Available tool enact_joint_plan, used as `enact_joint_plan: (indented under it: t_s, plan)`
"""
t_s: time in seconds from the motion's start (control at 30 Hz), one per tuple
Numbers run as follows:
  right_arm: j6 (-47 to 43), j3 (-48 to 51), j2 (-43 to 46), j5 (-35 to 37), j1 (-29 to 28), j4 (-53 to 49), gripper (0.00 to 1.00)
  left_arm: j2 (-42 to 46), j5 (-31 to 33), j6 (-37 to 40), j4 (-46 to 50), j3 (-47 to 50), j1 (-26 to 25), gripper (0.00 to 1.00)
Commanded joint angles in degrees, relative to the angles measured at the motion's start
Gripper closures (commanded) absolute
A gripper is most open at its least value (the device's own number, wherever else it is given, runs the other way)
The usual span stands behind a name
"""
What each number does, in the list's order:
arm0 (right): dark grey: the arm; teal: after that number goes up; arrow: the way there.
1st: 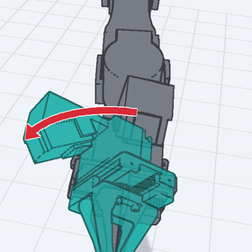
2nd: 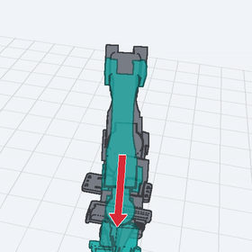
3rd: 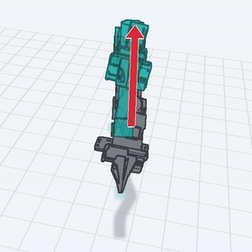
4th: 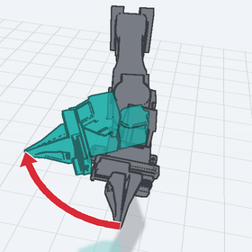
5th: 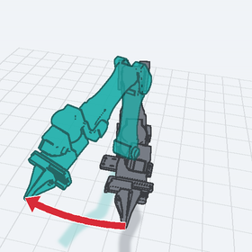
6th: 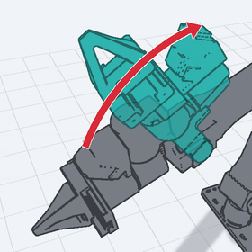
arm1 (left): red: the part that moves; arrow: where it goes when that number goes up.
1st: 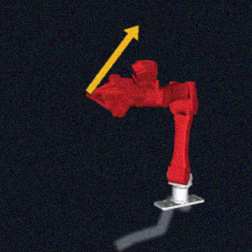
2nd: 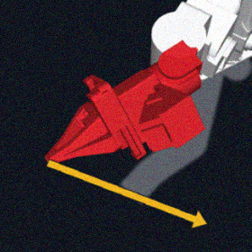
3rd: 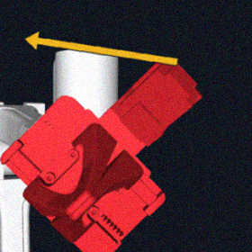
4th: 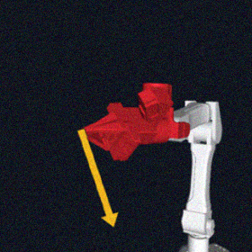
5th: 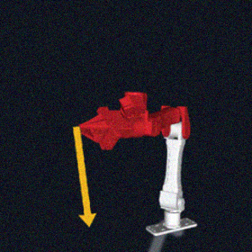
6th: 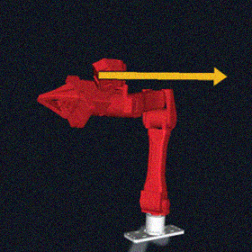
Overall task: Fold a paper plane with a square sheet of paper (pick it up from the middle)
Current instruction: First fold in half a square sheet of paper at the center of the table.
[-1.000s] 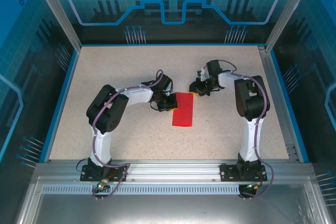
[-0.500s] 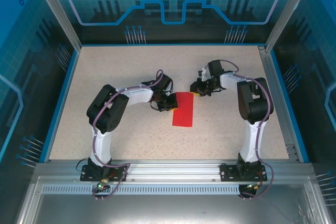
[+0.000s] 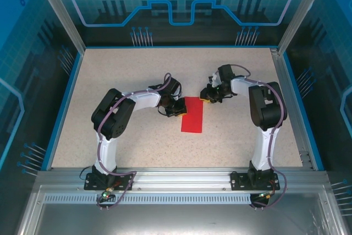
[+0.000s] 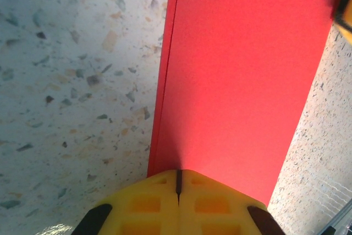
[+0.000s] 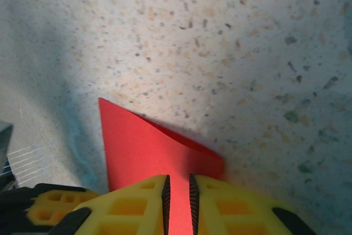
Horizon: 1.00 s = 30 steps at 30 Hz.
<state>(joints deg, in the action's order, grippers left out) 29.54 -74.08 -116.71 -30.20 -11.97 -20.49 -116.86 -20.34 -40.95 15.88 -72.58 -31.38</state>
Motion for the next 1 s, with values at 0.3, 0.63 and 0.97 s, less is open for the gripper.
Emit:
enact_joint_plan:
  t_s: [0.3,0.63,0.97]
  plan:
    - [4.79,5.71,7.9,-5.88,-0.64,6.71,0.81,-3.82,2.5,0.61,4.24,2.71,-0.6,1.0]
    - [4.49,3.61,0.59,-1.48,-0.95,7.74,0.85,-3.94,2.66,0.69,4.24,2.75,-0.6,1.0]
    - [1.47,2.82,0.65,-0.21,-0.99,2.43,0.82,-3.79,2.39,0.88,4.84,2.3,-0.54,1.0]
